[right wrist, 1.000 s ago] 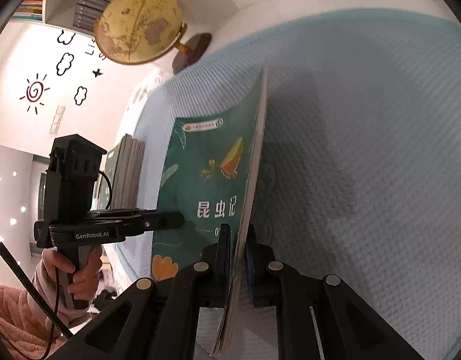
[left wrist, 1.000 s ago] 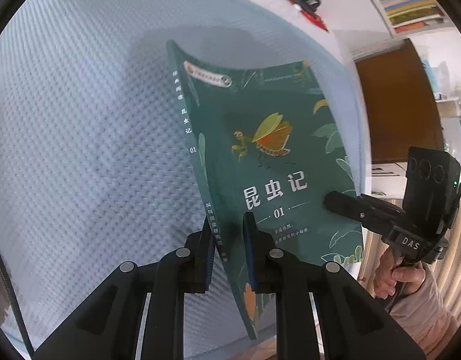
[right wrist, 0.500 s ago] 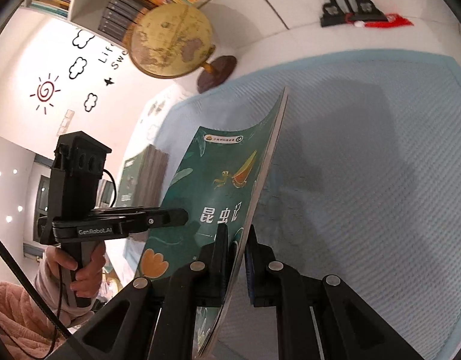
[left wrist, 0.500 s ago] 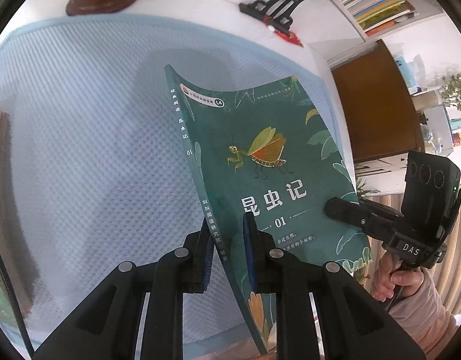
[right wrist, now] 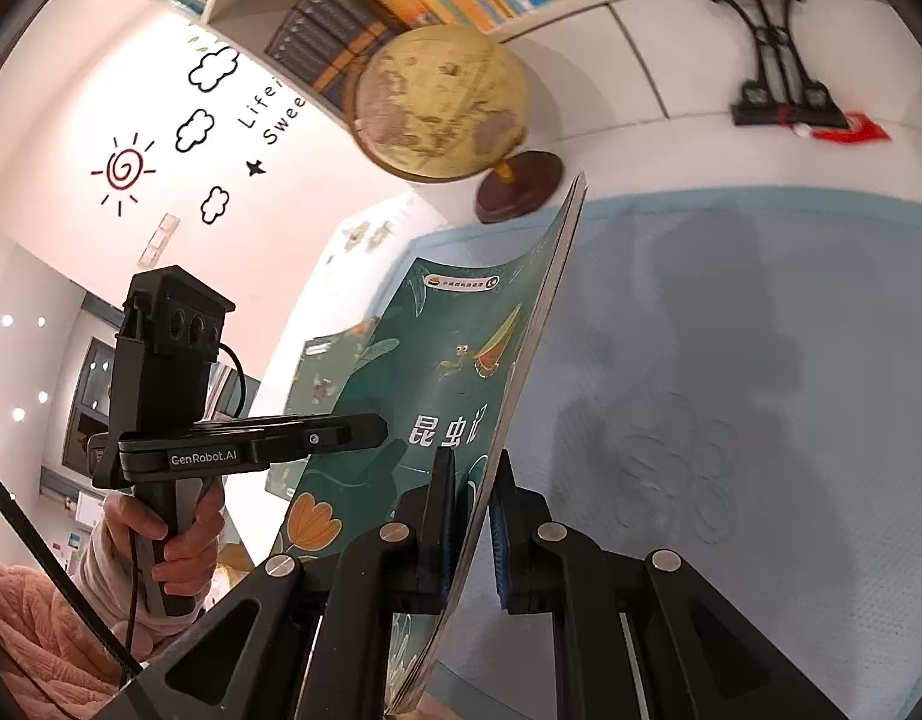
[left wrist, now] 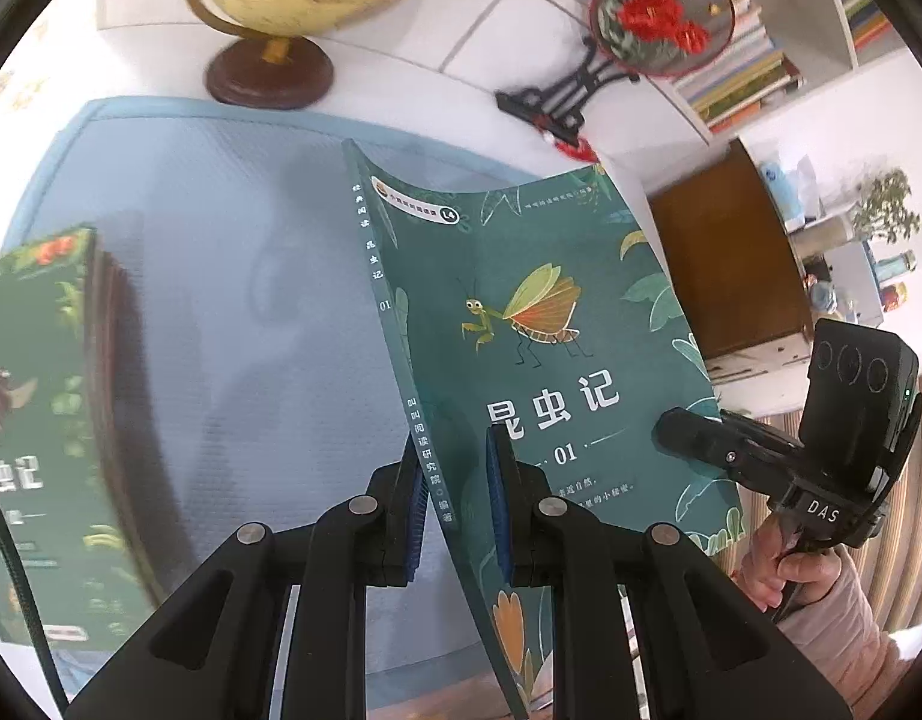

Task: Organize books

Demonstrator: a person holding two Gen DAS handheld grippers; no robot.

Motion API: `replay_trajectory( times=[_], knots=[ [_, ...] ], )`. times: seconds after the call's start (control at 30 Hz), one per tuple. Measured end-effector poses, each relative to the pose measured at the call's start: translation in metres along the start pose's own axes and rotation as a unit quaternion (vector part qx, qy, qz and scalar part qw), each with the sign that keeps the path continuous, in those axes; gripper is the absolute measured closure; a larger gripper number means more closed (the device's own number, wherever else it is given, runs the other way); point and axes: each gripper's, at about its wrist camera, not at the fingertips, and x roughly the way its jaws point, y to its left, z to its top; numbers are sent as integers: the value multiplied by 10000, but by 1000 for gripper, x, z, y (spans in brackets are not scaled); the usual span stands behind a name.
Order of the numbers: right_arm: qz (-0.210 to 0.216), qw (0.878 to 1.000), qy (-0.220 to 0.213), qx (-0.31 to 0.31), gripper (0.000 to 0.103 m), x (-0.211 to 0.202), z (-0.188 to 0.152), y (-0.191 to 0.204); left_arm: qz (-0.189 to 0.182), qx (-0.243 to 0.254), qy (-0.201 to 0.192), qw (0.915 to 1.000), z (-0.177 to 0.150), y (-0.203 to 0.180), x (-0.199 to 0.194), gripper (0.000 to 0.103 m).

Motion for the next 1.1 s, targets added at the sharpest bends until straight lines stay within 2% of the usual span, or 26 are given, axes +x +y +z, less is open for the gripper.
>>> replay_trajectory(
  times=[0.43,0.7,0.93,1.1],
  knots=[
    [339,9979,243,-489,92,81,21,89,219,-617,-524,9965,-8,95,-69,88],
    [505,9957,447,-638,92,141,23,136,443,-1089,-806,9898,-21,157,-106,88],
    [371,9938,760,-716,92,191,14,164,608,-1463,-834,9838,-37,204,-118,88],
    [280,9930,978,-608,91,217,4,166,690,-1632,-783,9811,-45,226,-113,88]
  ],
)
